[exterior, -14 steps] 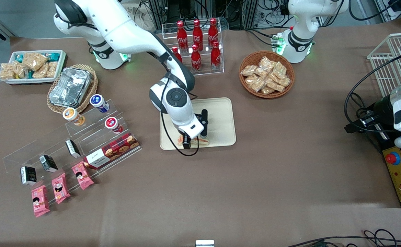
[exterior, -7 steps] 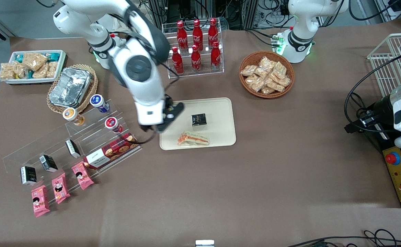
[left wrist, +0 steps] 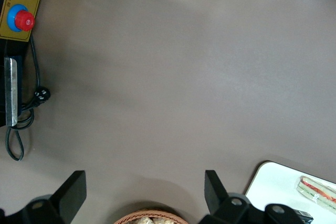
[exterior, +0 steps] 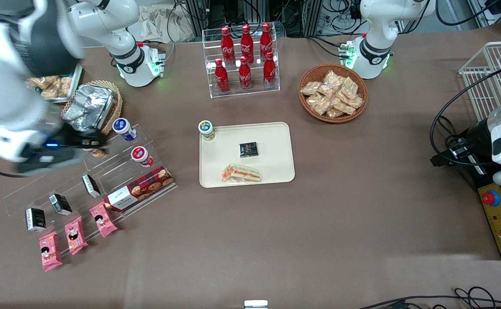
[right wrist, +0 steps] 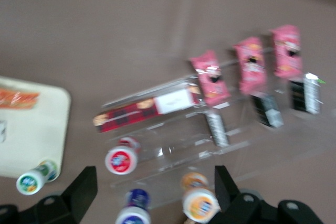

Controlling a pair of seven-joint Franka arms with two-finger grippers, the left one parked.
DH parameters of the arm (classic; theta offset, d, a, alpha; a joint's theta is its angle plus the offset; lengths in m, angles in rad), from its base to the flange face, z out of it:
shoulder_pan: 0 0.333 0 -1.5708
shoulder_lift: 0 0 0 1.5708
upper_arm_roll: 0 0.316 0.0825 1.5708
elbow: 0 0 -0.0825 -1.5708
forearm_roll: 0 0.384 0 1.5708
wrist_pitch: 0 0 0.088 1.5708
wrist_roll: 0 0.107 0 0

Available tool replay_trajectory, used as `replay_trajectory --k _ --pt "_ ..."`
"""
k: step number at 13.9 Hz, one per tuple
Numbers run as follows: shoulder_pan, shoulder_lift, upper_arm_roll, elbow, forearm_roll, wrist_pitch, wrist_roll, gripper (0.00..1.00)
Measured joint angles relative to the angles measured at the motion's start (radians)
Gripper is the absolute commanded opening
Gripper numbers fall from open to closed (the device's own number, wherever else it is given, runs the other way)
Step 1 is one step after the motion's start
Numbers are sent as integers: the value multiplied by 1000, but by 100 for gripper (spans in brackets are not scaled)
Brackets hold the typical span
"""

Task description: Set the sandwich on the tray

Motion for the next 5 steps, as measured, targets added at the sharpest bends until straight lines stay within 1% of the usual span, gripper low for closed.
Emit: replay_trajectory --k 2,3,5 --pt "-95 -37 -4 0 0 -19 -10 99" --pt "-127 -53 -7 -1 0 -25 -12 99" --pt "-152 -78 -30 -1 -1 -27 -12 99"
